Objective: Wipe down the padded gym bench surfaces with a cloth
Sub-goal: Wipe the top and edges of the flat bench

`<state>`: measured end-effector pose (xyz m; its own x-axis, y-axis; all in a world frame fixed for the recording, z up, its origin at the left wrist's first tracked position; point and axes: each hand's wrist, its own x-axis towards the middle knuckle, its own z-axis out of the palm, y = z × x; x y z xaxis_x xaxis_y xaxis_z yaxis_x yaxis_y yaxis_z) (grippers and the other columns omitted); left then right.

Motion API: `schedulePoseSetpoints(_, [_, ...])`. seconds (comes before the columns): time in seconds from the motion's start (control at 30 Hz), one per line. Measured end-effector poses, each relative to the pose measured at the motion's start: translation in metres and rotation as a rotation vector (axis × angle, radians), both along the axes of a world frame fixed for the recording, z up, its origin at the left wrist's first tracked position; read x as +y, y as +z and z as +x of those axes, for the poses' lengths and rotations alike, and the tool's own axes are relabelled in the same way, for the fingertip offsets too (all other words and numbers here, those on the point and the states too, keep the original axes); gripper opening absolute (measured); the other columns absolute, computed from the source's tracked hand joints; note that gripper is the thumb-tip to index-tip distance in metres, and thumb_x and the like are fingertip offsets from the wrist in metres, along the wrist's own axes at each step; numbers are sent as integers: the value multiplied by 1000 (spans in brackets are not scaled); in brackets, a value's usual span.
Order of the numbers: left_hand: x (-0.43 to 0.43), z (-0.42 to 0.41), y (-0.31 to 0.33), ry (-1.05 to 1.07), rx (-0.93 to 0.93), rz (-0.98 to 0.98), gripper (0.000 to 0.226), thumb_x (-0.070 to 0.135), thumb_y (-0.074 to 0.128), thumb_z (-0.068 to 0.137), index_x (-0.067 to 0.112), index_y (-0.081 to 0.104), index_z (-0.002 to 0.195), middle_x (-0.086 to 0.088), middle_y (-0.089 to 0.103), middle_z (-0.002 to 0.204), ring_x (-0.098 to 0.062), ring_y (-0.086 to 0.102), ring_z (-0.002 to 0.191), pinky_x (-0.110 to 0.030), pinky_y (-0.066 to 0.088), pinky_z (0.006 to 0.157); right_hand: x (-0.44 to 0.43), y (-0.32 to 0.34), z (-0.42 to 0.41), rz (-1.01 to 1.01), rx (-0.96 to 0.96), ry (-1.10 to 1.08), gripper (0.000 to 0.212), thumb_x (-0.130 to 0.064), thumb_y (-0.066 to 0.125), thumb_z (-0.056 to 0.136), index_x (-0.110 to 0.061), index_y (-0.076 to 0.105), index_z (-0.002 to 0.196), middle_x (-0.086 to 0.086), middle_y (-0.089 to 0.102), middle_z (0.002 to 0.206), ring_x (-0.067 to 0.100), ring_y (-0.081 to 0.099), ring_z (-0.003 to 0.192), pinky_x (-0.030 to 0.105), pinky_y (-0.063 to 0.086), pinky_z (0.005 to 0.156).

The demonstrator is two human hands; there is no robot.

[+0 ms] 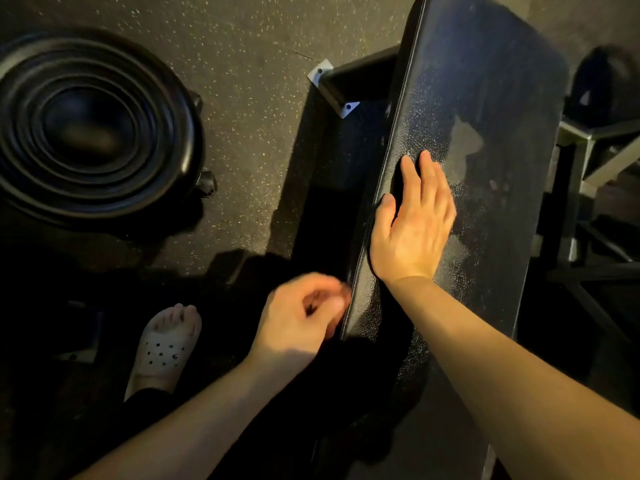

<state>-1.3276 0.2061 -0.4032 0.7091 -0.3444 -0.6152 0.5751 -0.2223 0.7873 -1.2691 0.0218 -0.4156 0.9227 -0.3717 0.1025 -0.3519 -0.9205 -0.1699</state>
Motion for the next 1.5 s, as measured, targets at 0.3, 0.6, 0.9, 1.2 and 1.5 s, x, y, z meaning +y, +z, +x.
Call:
schedulePoseSetpoints(0.3, [-41, 62, -15, 123, -160, 14, 18, 13, 72, 91, 27, 76, 101, 16, 76, 90, -2, 71, 87, -28, 58, 84, 0, 0, -1, -3, 29, -1, 56, -30, 41, 99, -19, 39, 154, 3, 27, 166, 23, 19, 154, 48, 17, 124])
schedulePoseSetpoints(0.6, [-30, 53, -22, 33, -155, 59, 17, 16, 75, 87, 32, 76, 92, 18, 74, 79, 0, 69, 74, -27, 55, 75, -1, 0, 1, -6, 35, 0, 57, -31, 40, 98, -19, 39, 153, 3, 27, 166, 23, 19, 154, 49, 18, 123])
schedulePoseSetpoints(0.9, [4, -4, 4, -20, 58, -5, 19, 9, 75, 90, 27, 78, 97, 13, 76, 91, -2, 71, 89, -32, 58, 86, -1, 0, 0, -11, 54, -5, 55, -29, 41, 100, -19, 38, 154, 3, 26, 166, 24, 18, 155, 50, 18, 123])
schedulePoseSetpoints(1.2, [-48, 85, -24, 80, -249, -55, 18, 10, 73, 90, 23, 75, 101, 11, 75, 94, -5, 70, 89, -29, 56, 84, -1, 1, 2, -17, 62, 2, 57, -30, 37, 99, -17, 38, 154, 4, 25, 167, 24, 17, 155, 51, 18, 123])
schedulePoseSetpoints(1.5, [-57, 107, -25, 49, -292, 4, 16, 13, 73, 89, 23, 76, 101, 13, 75, 93, -1, 70, 89, -21, 53, 84, -2, 0, 1, -17, 73, 4, 58, -32, 36, 98, -17, 38, 154, 5, 25, 167, 25, 18, 155, 52, 20, 122])
